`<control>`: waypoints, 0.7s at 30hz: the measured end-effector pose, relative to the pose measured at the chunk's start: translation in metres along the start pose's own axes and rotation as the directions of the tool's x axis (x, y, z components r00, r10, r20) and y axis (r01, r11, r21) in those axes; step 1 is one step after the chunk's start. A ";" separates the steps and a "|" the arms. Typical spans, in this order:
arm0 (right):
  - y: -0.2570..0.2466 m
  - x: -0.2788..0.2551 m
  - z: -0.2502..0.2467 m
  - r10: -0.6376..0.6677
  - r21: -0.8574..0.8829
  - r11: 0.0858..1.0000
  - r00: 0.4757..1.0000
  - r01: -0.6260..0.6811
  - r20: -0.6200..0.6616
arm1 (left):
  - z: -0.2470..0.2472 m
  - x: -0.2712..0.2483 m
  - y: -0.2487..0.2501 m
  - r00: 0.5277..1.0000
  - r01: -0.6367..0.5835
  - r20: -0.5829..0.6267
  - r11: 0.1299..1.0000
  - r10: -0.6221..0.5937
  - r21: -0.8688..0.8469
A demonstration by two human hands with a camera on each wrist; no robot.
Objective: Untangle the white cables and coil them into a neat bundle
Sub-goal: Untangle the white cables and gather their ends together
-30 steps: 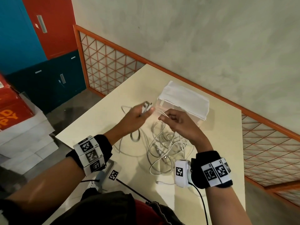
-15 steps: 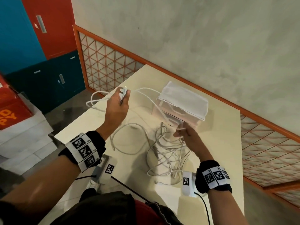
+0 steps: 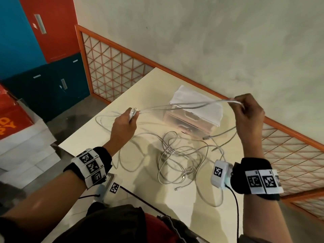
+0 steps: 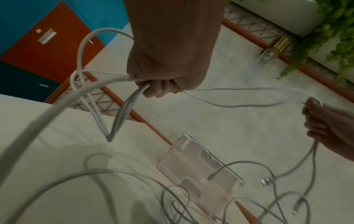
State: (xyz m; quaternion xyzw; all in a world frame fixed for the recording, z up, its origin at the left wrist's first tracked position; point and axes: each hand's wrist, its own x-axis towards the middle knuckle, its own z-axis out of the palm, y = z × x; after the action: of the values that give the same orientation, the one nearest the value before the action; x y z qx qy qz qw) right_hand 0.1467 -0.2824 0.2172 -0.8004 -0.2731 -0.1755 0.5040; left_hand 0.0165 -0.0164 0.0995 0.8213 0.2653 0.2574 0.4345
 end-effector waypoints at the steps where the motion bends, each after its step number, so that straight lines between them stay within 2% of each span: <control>1: 0.007 -0.001 -0.005 0.020 0.011 1.000 0.999 -0.021 0.047 | -0.005 0.001 -0.002 1.000 0.014 -0.016 1.000 -0.014 0.006; 3: 0.024 -0.007 -0.009 0.085 -0.016 0.996 0.986 -0.083 0.146 | -0.013 0.003 -0.003 0.999 0.027 -0.048 0.999 -0.026 0.025; 5: 0.044 -0.018 -0.006 0.190 -0.093 0.981 0.950 -0.172 0.247 | -0.018 0.006 -0.005 0.995 0.023 -0.095 0.999 -0.020 0.028; 8: 0.073 -0.045 0.004 0.373 -0.253 0.924 0.824 -0.288 0.426 | -0.022 0.008 -0.007 0.989 0.053 -0.139 0.998 -0.049 0.024; 11: 0.102 -0.073 0.016 0.541 -0.450 0.829 0.681 -0.332 0.494 | -0.023 0.008 -0.008 0.995 0.016 -0.098 1.000 -0.019 -0.022; 13: 0.117 -0.088 0.023 0.644 -0.572 0.750 0.563 -0.332 0.518 | -0.023 0.009 -0.009 1.000 0.008 0.024 1.000 -0.007 -0.030; 17: 0.120 -0.093 0.028 0.828 -0.819 0.554 0.199 -0.150 0.524 | -0.028 0.009 -0.002 0.942 0.011 0.336 0.997 0.015 -0.073; 18: 0.115 -0.089 0.029 0.846 -0.844 0.527 0.151 -0.096 0.511 | -0.028 0.009 0.002 0.929 0.006 0.369 0.996 0.026 -0.085; 19: 0.109 -0.084 0.033 0.844 -0.849 0.527 0.143 -0.045 0.517 | -0.029 0.009 0.007 0.922 0.005 0.385 0.995 0.034 -0.100; 21: 0.087 -0.069 0.046 0.776 -0.794 0.608 0.203 0.012 0.597 | -0.031 0.008 0.020 0.908 0.009 0.414 0.985 0.064 -0.172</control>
State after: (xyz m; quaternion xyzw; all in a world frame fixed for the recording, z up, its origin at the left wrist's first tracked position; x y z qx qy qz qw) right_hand 0.1460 -0.2888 0.0979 -0.9049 -0.1945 0.3770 -0.0346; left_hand 0.0061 -0.0031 0.1333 0.8210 0.1316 0.1036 0.5459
